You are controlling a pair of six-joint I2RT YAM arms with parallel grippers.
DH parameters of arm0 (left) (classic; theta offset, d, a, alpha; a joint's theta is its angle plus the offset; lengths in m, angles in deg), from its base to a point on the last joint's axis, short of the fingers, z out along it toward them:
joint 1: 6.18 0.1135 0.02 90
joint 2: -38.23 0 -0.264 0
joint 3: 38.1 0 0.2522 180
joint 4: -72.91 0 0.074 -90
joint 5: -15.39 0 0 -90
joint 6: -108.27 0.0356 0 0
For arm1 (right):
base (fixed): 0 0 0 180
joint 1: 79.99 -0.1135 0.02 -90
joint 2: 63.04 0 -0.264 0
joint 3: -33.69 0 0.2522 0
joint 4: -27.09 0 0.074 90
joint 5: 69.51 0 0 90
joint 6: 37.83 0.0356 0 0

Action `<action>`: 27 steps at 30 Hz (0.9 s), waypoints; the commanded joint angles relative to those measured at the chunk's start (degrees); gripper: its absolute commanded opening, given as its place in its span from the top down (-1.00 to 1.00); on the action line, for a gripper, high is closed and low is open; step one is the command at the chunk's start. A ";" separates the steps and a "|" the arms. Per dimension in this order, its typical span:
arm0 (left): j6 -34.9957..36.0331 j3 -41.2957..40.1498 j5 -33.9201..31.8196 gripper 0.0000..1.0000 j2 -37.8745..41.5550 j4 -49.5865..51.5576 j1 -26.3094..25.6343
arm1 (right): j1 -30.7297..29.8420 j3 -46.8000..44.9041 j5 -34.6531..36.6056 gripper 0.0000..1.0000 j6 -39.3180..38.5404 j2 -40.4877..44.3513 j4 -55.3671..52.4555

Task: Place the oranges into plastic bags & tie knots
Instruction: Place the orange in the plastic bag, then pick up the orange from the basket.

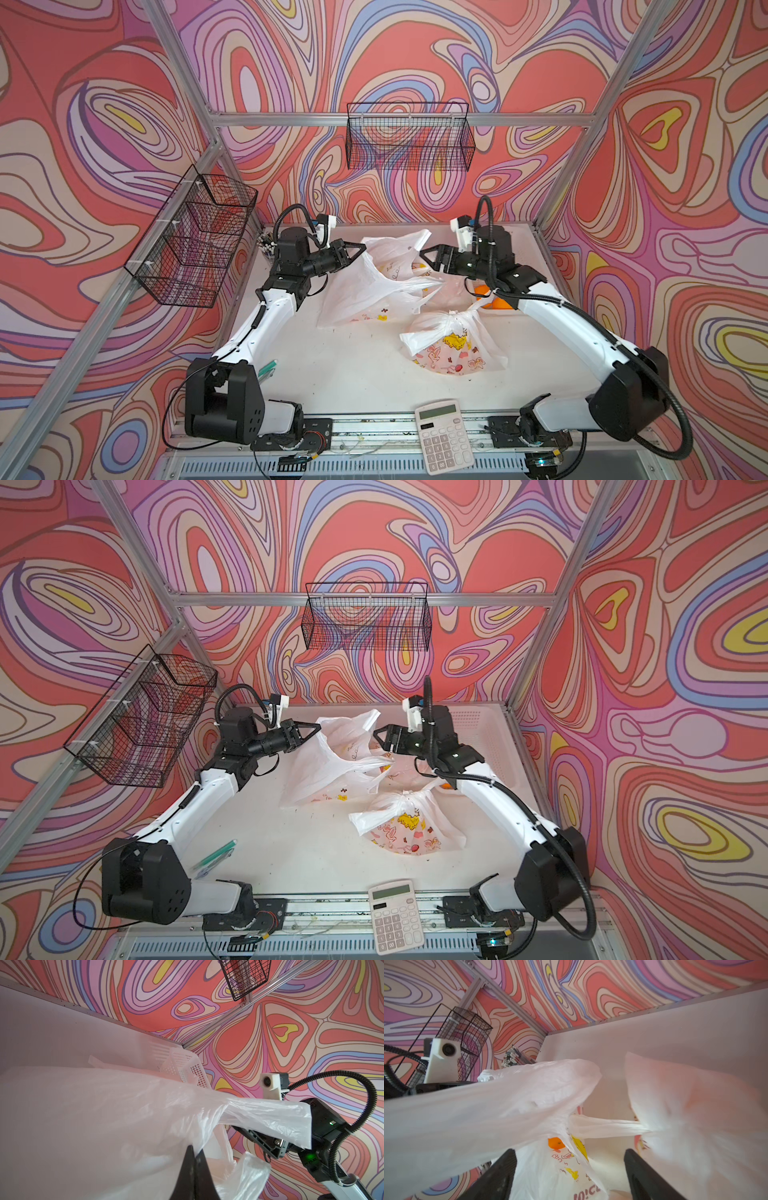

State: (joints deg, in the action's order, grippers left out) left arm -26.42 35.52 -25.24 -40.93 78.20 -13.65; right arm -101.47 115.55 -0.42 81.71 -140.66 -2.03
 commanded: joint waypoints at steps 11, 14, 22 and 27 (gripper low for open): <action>3.60 1.31 -2.65 1.00 -0.74 6.92 -0.01 | 21.62 1.45 11.02 -0.87 -14.84 -8.74 -13.37; 4.93 1.78 -3.00 1.00 -0.31 8.98 0.04 | 22.59 5.56 13.16 -0.87 -15.34 -16.85 -12.71; 6.14 1.18 -3.60 1.00 1.02 10.82 -0.01 | 22.62 12.21 10.12 -0.81 -14.82 -31.78 -9.99; 6.11 0.55 -3.57 1.00 1.10 10.71 -0.01 | 22.53 16.23 9.48 -0.79 -14.64 -38.32 -9.81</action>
State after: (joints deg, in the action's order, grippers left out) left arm -21.31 35.59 -28.59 -41.24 87.82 -13.65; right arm -78.69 129.75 9.92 67.67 -177.01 -12.78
